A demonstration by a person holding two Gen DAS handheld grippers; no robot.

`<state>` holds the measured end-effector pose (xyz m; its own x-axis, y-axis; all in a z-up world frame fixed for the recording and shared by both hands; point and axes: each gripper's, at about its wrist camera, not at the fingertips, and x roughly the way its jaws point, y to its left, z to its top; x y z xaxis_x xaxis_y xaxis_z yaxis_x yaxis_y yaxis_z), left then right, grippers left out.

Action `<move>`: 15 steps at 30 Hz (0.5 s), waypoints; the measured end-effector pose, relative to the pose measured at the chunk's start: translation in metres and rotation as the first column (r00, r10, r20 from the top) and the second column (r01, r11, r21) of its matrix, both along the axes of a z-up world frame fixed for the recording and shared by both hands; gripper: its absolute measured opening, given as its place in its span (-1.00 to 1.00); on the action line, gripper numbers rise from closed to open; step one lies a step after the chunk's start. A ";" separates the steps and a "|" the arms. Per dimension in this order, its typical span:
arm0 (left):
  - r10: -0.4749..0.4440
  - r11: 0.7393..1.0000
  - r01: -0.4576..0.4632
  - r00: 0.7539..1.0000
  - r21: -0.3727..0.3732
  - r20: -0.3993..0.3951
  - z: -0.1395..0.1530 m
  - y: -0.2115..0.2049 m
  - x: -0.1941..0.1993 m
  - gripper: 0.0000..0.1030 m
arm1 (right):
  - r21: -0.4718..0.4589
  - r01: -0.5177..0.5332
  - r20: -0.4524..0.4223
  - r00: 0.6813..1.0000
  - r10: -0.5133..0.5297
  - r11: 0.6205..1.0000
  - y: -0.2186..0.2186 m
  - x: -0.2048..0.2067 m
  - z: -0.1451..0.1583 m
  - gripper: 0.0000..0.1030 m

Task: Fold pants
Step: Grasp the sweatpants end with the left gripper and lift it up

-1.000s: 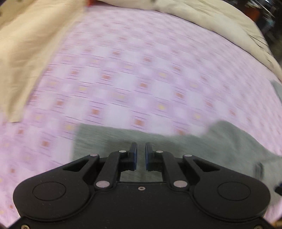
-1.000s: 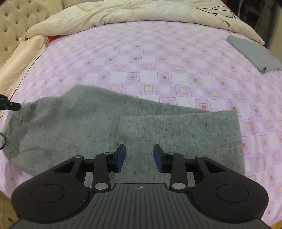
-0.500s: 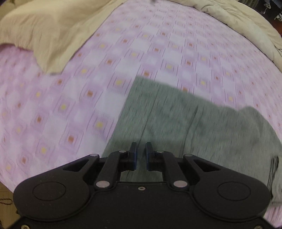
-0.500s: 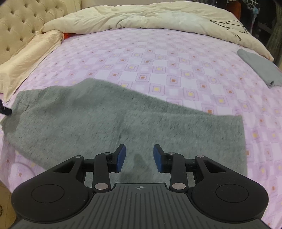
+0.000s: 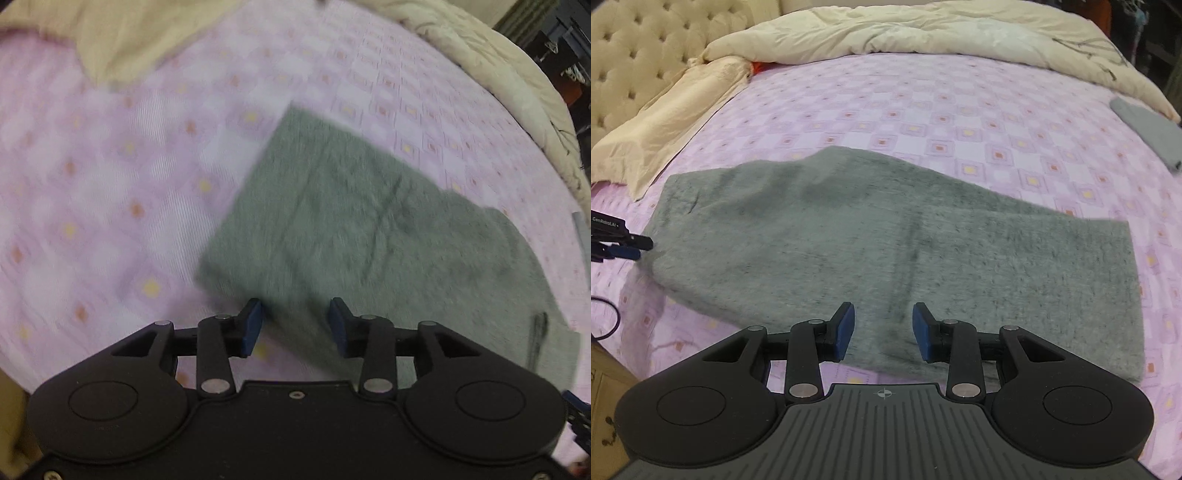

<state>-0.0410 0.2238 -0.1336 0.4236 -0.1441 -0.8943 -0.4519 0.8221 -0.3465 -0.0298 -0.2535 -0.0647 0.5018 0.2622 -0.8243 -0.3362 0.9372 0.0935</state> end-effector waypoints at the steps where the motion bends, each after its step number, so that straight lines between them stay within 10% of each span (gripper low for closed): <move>1: 0.006 1.000 -0.007 1.000 -0.024 -0.020 -0.006 -0.001 -0.001 -0.06 | 0.006 0.004 -0.005 1.000 -0.004 1.000 0.002 0.001 0.002 -0.34; 13: 0.096 0.989 -0.098 0.995 -0.107 -0.025 -0.017 0.004 0.031 0.12 | 0.023 0.074 -0.019 0.997 -0.074 0.997 0.019 0.013 0.019 -0.34; 15: 0.164 0.980 -0.163 0.986 -0.116 0.000 -0.019 0.004 0.024 -0.27 | 0.036 0.113 -0.029 0.993 -0.112 0.993 0.015 0.011 0.021 -0.34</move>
<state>-0.0172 0.2280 -0.1524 0.4581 -0.1742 -0.8717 -0.5734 0.6914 -0.4395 -0.0186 -0.2385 -0.0436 0.5079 0.2364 -0.8283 -0.2260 0.9645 0.1367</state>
